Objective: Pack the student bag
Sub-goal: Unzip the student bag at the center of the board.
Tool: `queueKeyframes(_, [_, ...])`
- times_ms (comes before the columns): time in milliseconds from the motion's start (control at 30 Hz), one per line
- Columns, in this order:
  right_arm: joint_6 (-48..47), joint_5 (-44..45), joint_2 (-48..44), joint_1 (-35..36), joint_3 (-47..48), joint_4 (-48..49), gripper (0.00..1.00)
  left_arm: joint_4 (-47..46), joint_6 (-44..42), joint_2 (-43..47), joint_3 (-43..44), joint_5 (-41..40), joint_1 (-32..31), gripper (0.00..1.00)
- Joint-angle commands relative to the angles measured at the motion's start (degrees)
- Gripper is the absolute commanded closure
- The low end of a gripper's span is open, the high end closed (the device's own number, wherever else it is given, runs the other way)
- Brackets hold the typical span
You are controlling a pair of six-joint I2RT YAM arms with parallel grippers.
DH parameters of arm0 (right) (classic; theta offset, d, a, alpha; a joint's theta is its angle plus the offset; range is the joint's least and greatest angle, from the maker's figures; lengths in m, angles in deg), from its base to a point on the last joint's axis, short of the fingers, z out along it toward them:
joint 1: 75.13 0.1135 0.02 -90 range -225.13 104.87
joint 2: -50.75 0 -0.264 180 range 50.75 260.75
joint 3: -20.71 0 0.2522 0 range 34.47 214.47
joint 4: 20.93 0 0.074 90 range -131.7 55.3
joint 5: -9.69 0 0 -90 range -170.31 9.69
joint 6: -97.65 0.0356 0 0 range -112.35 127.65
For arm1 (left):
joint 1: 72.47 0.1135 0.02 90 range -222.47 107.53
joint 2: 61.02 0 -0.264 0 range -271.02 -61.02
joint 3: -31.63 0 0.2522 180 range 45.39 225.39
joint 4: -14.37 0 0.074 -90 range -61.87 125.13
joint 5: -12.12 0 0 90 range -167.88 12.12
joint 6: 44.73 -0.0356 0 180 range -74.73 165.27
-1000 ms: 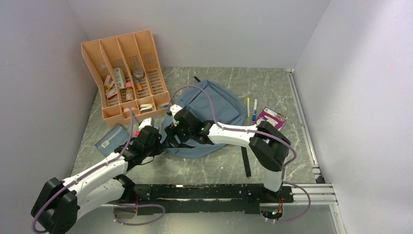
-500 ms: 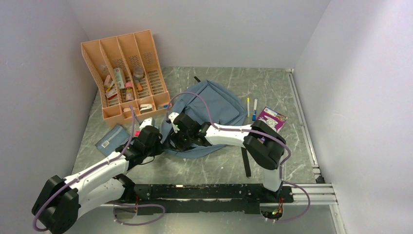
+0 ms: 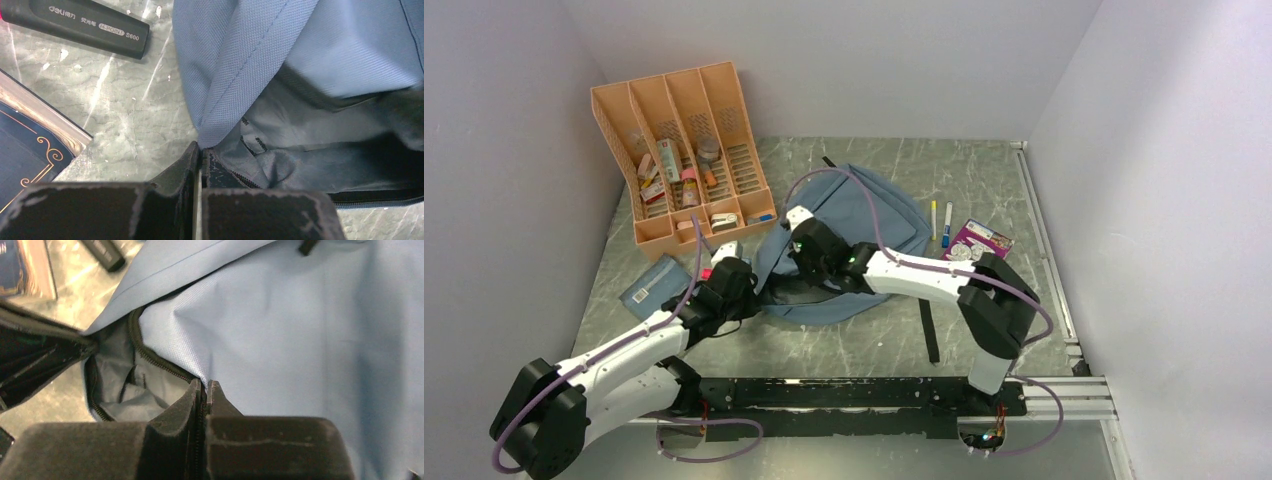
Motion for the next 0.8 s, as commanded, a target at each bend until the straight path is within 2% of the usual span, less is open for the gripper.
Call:
queueKeyframes(0, [1.29, 7.84, -3.91, -4.0, 0.55, -1.45, 1.0, 2.73, -1.24, 0.65, 2.29, -0.49, 0.35, 0.95])
queueKeyframes(267, [6.11, 4.7, -7.51, -16.88, 2.9, -1.53, 1.0, 5.45, -3.67, 0.5, 8.61, -0.78, 0.35, 0.93])
queueKeyframes(300, [6.0, 4.37, -7.74, -17.79, 3.55, -1.3, 1.0, 5.73, -4.07, 0.39, 10.1, -0.56, 0.35, 0.87])
queueKeyframes(400, [5.89, 2.91, -7.71, -19.95, 6.07, -1.23, 1.0, 4.7, -5.73, -0.39, 12.95, 0.12, 0.35, 0.56])
queueKeyframes(500, [5.95, 0.27, -7.53, -21.52, 7.65, -0.84, 1.0, 3.0, -8.13, -3.6, 16.02, -0.64, 0.48, 0.38])
queueKeyframes(633, [5.89, -0.5, -7.86, -22.75, 8.93, -1.04, 1.0, 4.16, -10.82, -10.79, 20.27, -2.39, 1.18, 0.32])
queueKeyframes(767, [6.73, -2.57, -8.34, -24.6, 8.77, -0.34, 1.0, 4.56, -11.06, -12.49, 19.84, -2.72, 1.85, 0.27])
